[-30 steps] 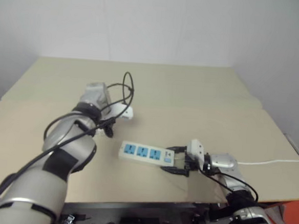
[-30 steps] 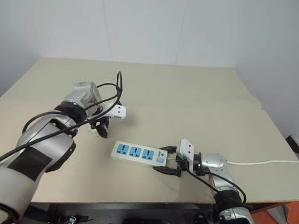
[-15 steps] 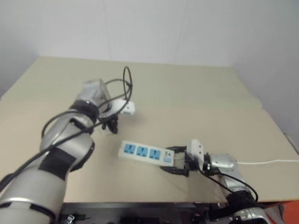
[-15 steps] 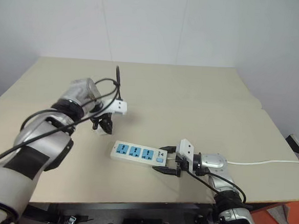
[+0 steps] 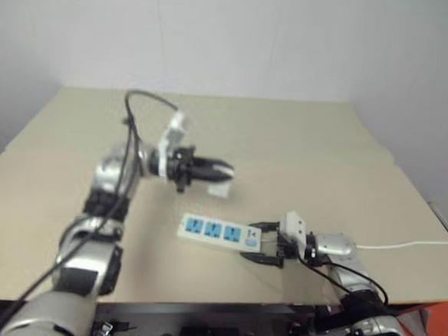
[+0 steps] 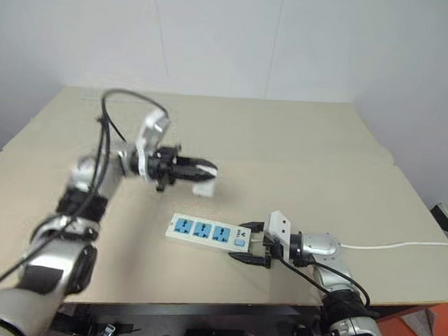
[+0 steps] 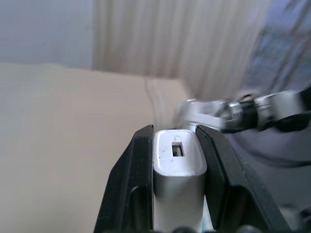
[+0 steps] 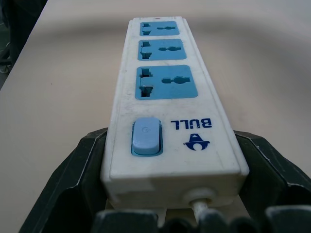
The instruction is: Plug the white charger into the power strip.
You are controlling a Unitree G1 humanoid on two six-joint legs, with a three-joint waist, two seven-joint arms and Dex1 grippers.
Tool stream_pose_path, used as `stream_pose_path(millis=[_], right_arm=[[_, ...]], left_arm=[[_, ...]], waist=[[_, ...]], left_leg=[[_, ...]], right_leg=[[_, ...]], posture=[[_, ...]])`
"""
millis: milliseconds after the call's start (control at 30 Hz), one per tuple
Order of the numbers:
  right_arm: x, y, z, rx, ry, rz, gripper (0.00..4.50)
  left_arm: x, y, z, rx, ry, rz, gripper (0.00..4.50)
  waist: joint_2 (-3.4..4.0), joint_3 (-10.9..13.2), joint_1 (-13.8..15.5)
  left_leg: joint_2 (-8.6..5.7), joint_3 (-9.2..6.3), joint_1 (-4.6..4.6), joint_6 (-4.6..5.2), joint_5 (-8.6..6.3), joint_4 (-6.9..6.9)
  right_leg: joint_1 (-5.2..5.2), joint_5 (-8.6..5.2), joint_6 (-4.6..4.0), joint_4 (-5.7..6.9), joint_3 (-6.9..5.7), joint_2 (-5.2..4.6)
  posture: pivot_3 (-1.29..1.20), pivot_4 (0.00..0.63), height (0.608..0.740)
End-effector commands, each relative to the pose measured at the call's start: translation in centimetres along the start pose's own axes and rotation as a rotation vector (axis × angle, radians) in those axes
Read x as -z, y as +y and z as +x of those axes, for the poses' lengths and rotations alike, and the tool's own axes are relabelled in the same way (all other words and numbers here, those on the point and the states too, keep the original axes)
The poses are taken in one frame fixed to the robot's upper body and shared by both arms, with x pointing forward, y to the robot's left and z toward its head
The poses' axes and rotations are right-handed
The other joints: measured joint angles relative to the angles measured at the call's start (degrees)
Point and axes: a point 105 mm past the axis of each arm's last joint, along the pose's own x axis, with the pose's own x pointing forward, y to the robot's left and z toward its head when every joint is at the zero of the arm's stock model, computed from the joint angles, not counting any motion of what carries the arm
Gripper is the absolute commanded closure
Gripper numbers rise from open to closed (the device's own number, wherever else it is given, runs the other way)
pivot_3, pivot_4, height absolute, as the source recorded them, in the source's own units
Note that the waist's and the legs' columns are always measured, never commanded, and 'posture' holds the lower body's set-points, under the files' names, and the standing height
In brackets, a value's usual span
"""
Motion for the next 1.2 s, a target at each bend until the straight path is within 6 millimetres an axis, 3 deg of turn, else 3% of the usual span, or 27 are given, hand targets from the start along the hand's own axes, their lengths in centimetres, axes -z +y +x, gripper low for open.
stream_pose_path(millis=[33,200,367,633,1200], right_arm=[[1.1,1.4,0.8,-0.056,0.035,0.036,1.07],[1.1,1.5,1.0,-0.059,0.035,0.034,1.07],[1.0,1.7,1.2,-0.076,0.028,0.039,1.07],[1.0,2.2,1.3,-0.090,0.030,0.042,1.07],[1.1,2.4,1.7,-0.089,0.044,0.029,1.07]], left_arm=[[-2.1,-1.9,0.1,0.109,-0.110,0.054,3.48],[2.3,-1.9,0.9,0.121,-0.006,0.098,3.48],[4.7,-1.5,1.6,0.128,0.068,0.171,3.48],[5.3,-1.1,2.6,0.149,0.052,0.168,3.48],[7.3,-1.0,2.3,0.134,0.096,0.070,3.48]], waist=[[0.01,0.0,0.0],[0.04,0.0,0.0],[0.03,0.0,0.0],[0.03,0.0,0.1],[0.03,0.0,0.0]], left_leg=[[0.00,-0.01,0.03,0.00,0.00,0.00],[-0.01,0.06,0.26,0.00,0.00,-0.07],[-0.03,0.08,0.24,0.01,0.00,-0.07],[-0.03,0.08,0.20,0.02,-0.01,-0.09],[-0.03,0.07,0.21,0.03,-0.01,-0.09]], right_leg=[[0.01,0.00,0.00,-0.01,0.00,0.01],[0.18,-0.01,0.00,-0.02,0.05,0.01],[0.17,-0.01,0.00,-0.11,0.06,0.01],[0.15,-0.01,0.00,-0.11,0.06,0.02],[0.16,-0.01,0.01,-0.23,0.06,0.04]], posture=[[0.00,0.150,0.740],[0.00,0.150,0.740],[0.00,0.150,0.740],[0.00,0.150,0.740],[0.00,0.150,0.740]])
